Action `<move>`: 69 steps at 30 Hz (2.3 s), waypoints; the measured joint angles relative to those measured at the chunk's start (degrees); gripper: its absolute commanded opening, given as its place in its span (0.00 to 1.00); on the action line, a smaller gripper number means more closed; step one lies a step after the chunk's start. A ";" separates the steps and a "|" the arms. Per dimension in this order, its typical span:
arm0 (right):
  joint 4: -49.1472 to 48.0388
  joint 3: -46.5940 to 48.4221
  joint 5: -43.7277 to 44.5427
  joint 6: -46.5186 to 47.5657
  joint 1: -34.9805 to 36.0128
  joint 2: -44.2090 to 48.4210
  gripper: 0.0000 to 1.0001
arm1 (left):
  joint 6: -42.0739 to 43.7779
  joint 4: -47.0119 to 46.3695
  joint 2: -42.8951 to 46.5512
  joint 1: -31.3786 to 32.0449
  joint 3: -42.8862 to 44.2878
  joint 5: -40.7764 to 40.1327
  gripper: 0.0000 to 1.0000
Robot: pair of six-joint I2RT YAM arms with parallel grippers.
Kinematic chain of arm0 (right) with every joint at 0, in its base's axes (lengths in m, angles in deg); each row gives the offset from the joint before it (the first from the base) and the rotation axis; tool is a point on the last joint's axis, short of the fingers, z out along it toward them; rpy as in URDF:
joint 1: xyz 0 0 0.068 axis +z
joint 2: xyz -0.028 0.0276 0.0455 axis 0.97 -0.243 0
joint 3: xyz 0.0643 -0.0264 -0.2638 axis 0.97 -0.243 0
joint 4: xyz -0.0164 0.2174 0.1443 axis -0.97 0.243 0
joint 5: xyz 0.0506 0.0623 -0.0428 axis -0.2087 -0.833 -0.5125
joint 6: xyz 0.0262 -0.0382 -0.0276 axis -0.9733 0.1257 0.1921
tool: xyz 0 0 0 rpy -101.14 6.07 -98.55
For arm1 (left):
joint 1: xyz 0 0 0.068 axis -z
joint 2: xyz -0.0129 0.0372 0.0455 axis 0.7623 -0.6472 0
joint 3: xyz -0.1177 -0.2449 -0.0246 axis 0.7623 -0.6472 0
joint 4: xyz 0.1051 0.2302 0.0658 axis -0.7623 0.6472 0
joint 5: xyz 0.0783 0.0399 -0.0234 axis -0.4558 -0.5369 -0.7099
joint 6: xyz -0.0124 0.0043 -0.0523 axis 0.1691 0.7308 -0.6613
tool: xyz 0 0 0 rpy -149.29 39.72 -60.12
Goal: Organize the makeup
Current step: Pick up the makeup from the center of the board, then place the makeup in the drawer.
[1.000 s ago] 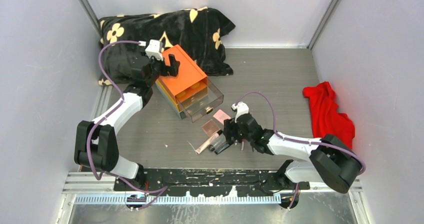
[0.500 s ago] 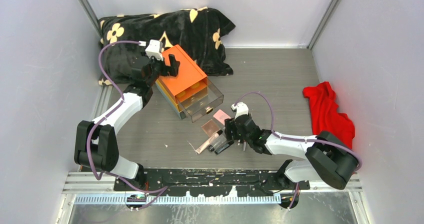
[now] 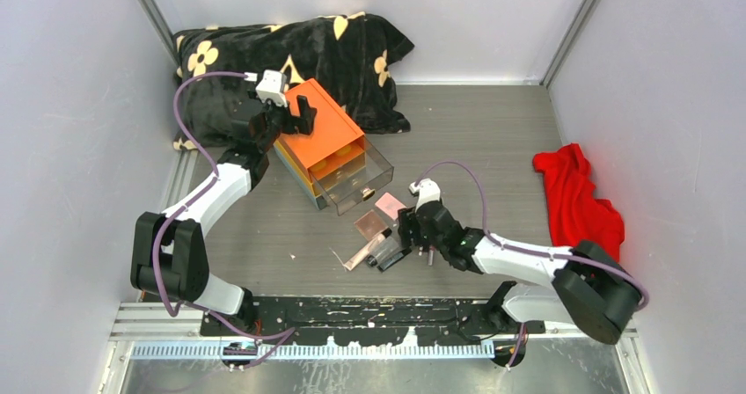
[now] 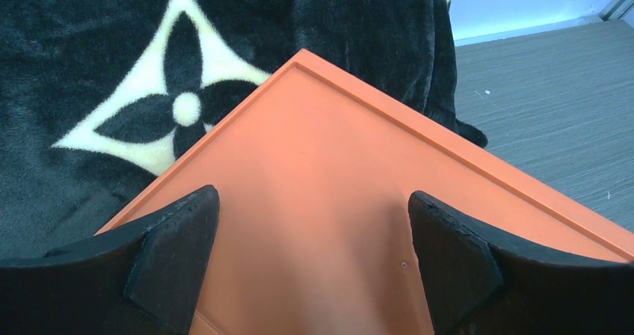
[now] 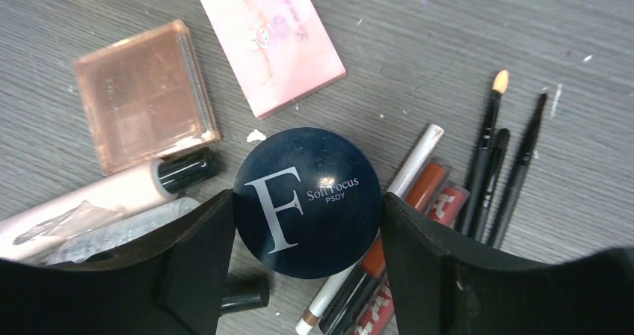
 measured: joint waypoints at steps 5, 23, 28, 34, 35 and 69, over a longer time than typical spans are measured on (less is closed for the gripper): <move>5.31 1.01 0.66 1.20 0.00 8.24 0.39 | -0.02 -0.35 -0.26 0.00 0.02 0.00 0.97; 25.09 34.25 5.01 12.70 0.00 8.31 0.41 | 0.37 -1.16 -0.83 0.00 0.15 -0.02 0.97; 26.08 41.44 3.13 15.17 0.00 3.37 0.42 | 0.37 -1.16 -0.83 0.00 0.15 -0.02 0.97; 26.53 45.46 -1.68 16.11 0.02 -3.48 0.42 | 0.42 -1.16 -0.72 0.00 0.09 -0.02 0.97; 26.60 45.70 -2.56 16.09 0.13 -4.52 0.42 | 0.42 -1.16 -0.72 0.00 0.07 0.00 0.97; 19.23 52.61 -2.43 17.62 2.78 -21.27 0.83 | 0.92 0.61 1.25 0.00 -0.87 -0.07 0.97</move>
